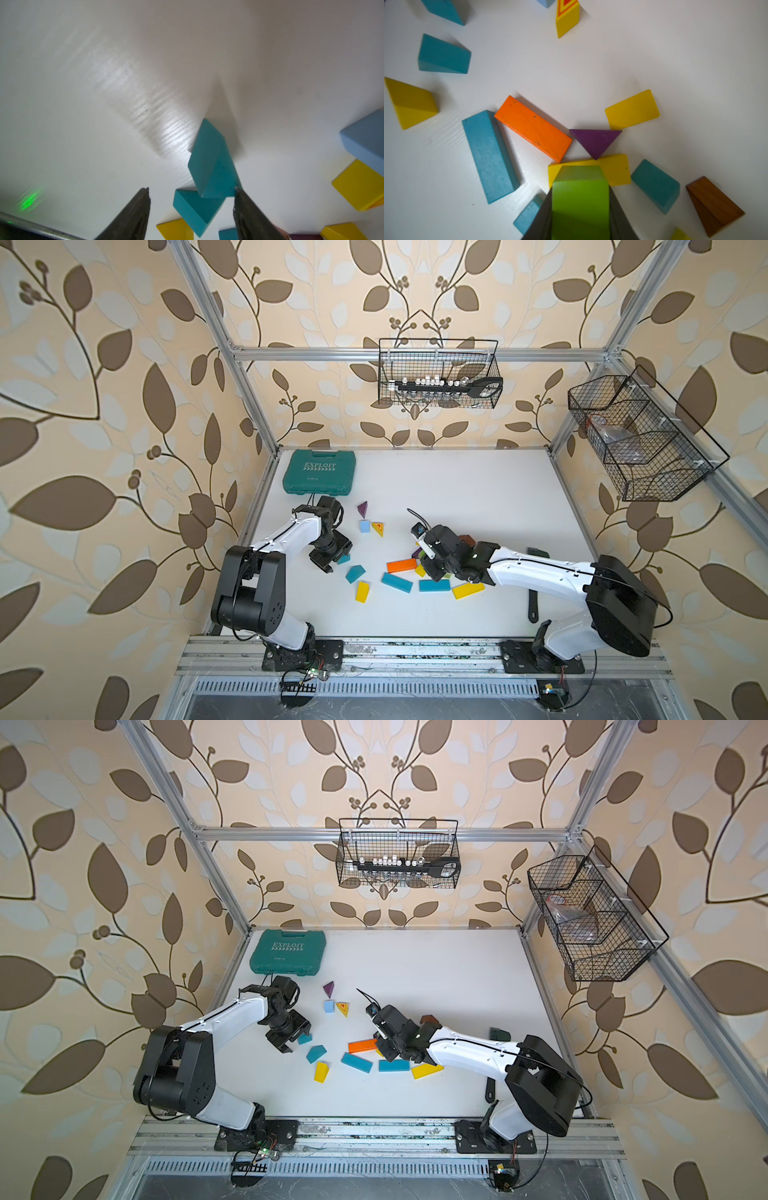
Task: Assemble a small pinwheel with building blocks
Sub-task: Assemble the building block at the center of the board.
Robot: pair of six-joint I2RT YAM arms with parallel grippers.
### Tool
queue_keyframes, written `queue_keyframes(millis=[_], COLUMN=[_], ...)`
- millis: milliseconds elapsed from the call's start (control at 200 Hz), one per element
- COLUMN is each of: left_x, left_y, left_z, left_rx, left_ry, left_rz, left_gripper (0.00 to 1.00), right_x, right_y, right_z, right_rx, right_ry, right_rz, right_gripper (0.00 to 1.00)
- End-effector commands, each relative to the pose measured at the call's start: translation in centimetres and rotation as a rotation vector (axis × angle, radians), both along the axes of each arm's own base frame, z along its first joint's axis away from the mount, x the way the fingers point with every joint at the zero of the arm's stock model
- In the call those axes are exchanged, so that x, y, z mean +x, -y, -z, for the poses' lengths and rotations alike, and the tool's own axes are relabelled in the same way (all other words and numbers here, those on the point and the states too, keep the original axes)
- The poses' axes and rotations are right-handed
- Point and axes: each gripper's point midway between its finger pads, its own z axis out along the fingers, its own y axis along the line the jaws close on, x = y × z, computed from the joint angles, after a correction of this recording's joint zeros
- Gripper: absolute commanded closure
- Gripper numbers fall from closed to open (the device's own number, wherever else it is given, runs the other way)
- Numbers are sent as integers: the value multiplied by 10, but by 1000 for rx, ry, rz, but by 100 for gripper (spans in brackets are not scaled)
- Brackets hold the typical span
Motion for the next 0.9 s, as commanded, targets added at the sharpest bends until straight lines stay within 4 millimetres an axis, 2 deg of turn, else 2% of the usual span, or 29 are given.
queue_keyframes(millis=[0, 150, 180, 325, 445, 645, 770, 825, 895], left_x=[-1, -4, -5, -7, -2, 2, 3, 4, 5], left_y=[-6, -4, -4, -4, -4, -1, -1, 0, 0], left_z=[2, 3, 3, 2, 5, 16, 18, 20, 22], left_rx=[54, 53, 54, 52, 58, 56, 58, 55, 56], left_ry=[-17, -23, -24, -10, -16, -45, -49, -52, -60], left_rz=[-2, 3, 1, 6, 20, 29, 23, 19, 10], left_gripper=[35, 35, 35, 33, 29, 38, 40, 45, 49], right_x=[11, 31, 40, 62, 80, 101, 107, 109, 110], right_y=[23, 50, 63, 84, 89, 97, 94, 93, 95], right_z=[-4, 5, 7, 14, 22, 43, 46, 47, 49], right_rx=[13, 3, 1, 4, -18, -32, -7, -14, -28], right_ry=[-6, -63, -74, -123, -127, -183, -193, -196, -205], right_rz=[102, 232, 285, 385, 408, 456, 451, 452, 456], right_gripper=[79, 80, 80, 79, 79, 79, 79, 76, 64])
